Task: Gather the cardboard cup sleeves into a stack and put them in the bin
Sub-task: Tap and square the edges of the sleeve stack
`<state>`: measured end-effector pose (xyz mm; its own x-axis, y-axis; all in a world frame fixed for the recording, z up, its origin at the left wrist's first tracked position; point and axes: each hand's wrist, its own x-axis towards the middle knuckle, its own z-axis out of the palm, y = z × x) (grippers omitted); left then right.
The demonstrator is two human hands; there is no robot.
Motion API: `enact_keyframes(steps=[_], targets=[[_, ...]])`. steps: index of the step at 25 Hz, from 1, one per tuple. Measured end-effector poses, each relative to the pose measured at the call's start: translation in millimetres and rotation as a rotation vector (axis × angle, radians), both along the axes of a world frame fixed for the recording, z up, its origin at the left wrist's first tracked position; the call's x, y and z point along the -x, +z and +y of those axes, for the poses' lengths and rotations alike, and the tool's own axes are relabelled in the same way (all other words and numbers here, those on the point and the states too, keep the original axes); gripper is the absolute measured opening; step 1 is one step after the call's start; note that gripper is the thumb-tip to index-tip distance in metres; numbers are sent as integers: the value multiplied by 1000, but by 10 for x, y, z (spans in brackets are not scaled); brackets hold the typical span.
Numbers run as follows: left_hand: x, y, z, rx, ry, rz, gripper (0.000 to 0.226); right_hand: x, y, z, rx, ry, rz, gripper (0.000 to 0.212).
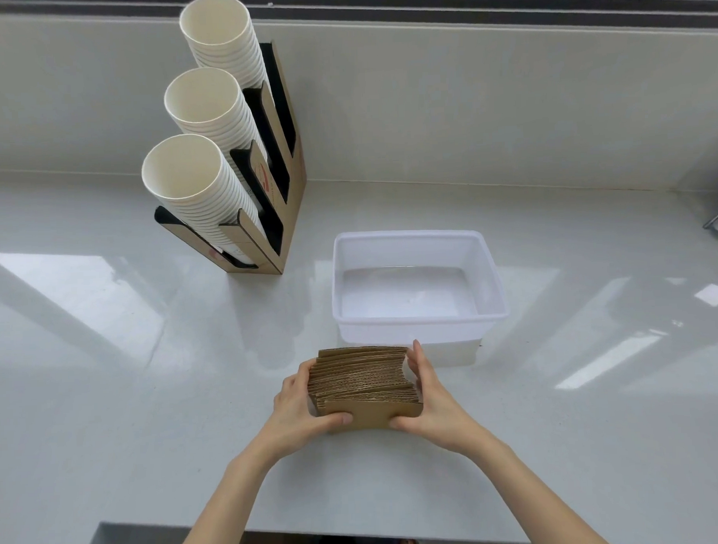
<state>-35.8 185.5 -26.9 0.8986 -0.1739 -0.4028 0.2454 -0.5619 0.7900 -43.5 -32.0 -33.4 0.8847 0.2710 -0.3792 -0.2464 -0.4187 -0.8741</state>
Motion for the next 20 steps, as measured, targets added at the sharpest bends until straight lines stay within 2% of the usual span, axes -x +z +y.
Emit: enact_keyframes(steps=[7, 12, 15, 18, 20], targets=[[35, -97, 1, -134, -35, -34, 118, 2, -63, 90, 29, 37, -28, 110], [61, -60, -34, -169, -89, -90, 113, 8, -75, 141, 29, -17, -51, 107], [56, 5, 7, -117, -72, -30, 114, 16, -47, 74, 16, -28, -61, 100], [73, 16, 60, -71, -59, 5, 111, 10, -44, 60, 25, -52, -72, 101], [78, -26, 82, -65, -29, -3, 101, 11, -30, 70, 46, -46, -81, 100]])
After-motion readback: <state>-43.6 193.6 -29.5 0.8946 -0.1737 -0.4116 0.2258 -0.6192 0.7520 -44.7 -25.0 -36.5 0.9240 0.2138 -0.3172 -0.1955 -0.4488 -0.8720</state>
